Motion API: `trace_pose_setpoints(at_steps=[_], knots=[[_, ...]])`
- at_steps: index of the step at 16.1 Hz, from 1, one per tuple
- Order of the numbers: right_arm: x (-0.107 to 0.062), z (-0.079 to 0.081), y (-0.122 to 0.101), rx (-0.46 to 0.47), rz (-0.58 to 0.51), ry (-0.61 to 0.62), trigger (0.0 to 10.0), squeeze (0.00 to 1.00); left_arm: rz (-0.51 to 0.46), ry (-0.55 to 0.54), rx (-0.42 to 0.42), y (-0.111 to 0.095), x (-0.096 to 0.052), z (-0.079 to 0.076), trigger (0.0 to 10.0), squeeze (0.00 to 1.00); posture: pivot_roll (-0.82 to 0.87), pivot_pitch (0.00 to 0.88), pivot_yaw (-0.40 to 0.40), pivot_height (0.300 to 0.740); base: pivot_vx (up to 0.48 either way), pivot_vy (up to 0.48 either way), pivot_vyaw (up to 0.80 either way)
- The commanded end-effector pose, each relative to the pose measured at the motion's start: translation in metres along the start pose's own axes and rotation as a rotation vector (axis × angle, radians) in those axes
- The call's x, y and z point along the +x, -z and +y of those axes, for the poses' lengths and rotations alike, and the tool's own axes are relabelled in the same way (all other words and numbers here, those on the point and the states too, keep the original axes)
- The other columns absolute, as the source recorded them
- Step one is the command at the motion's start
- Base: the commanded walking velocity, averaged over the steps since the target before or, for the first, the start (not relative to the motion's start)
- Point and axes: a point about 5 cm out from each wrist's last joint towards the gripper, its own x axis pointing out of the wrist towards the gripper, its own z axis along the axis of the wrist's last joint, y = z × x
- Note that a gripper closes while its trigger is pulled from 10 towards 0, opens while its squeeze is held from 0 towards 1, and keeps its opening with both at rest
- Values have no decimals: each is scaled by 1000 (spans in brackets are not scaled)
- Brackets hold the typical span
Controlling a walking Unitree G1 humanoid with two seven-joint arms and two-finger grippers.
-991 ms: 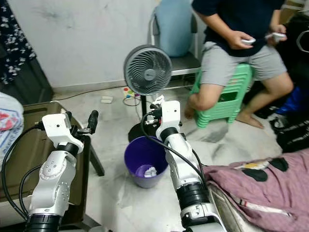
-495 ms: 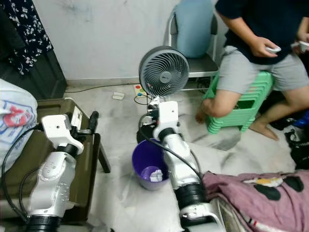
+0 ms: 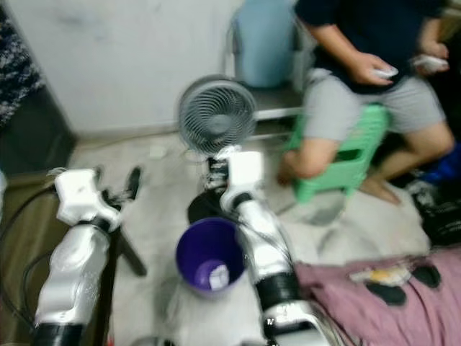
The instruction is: Clean up the room
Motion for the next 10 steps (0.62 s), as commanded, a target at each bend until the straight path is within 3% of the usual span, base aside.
trace_pose_setpoints(at_steps=[1, 9, 10], knots=[[-2, -12, 1, 2, 20, 40, 10000, 0, -12, 30, -6, -3, 2, -9, 10000, 0, -83, 0, -4, 740, 0, 0, -625], [-3, -10, 6, -11, 17, 86, 10000, 0, 1, 54, 7, -4, 1, -7, 10000, 0, -75, 0, 26, 740, 0, 0, 0], [-2, -10, 5, -16, 14, 92, 10000, 0, 2, 56, 8, -4, 1, -7, 10000, 0, -67, 0, 22, 740, 0, 0, 800]])
